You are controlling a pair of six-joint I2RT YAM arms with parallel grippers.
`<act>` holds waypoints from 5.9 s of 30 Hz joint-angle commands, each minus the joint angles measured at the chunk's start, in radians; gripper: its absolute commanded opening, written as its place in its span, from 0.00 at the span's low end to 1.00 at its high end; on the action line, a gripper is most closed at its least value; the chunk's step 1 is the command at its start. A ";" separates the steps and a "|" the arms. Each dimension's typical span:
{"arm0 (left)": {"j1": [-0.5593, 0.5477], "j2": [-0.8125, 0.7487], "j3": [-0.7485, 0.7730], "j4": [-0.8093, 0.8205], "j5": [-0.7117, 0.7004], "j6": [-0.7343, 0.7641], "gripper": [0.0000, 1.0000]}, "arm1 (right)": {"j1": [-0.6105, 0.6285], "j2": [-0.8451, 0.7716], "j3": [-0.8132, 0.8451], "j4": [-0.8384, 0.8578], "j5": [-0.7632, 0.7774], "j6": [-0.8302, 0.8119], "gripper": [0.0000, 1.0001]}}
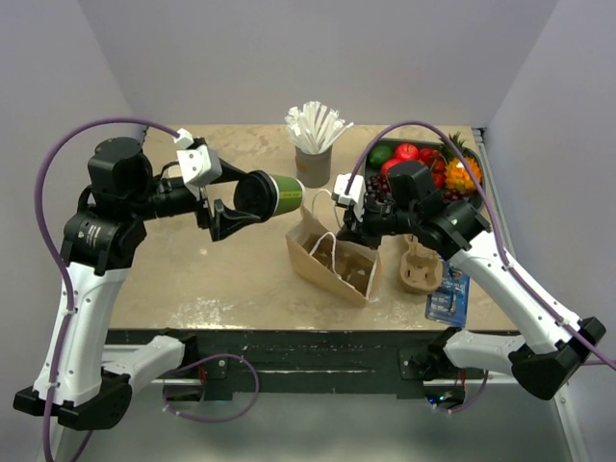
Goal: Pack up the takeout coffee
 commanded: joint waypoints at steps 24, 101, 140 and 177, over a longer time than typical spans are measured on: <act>-0.130 -0.004 -0.177 0.375 0.161 -0.226 0.40 | -0.021 0.072 0.185 0.120 0.022 0.104 0.00; -0.267 0.366 0.021 0.000 0.207 0.057 0.00 | -0.006 -0.043 0.067 0.093 0.027 0.069 0.00; -0.442 0.246 -0.123 -0.023 -0.126 0.243 0.00 | 0.014 -0.073 0.001 0.138 0.119 0.242 0.00; -0.502 0.311 -0.161 0.029 -0.156 0.325 0.00 | 0.051 -0.139 -0.093 0.221 0.218 0.301 0.00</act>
